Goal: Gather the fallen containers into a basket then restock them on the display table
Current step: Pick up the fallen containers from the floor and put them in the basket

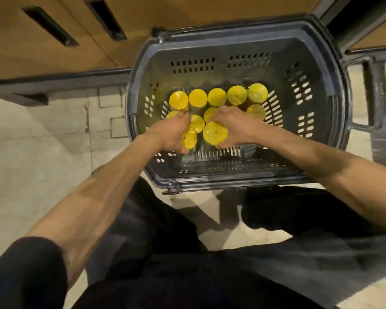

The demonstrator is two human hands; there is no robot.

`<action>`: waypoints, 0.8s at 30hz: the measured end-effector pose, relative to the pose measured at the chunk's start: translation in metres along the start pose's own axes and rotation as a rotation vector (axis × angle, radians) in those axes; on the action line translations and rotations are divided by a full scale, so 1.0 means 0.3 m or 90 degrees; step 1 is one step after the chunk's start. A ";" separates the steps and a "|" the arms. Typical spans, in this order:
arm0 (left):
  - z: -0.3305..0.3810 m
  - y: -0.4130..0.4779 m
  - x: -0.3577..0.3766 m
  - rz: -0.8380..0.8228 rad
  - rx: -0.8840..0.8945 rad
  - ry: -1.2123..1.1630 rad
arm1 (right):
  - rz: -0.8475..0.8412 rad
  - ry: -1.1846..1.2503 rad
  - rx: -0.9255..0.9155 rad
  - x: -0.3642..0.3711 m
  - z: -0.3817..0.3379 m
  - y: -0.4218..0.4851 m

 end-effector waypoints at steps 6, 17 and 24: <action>-0.074 0.071 0.142 0.001 -0.036 -0.004 | -0.014 0.018 -0.056 0.167 0.030 0.085; -0.095 0.099 0.257 -0.009 -0.194 -0.037 | 0.018 0.045 -0.037 0.297 0.059 0.122; -0.125 0.102 0.321 -0.023 -0.255 -0.025 | 0.028 0.077 -0.023 0.338 0.081 0.129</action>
Point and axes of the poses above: each hand's wrist, its own y-axis towards the middle knuckle, its own x-axis out of the palm, z = x × y, the point moved 6 cm from there along y, towards the middle knuckle, and after that the axes turned 12 degrees about z, right-handed, at the moved point
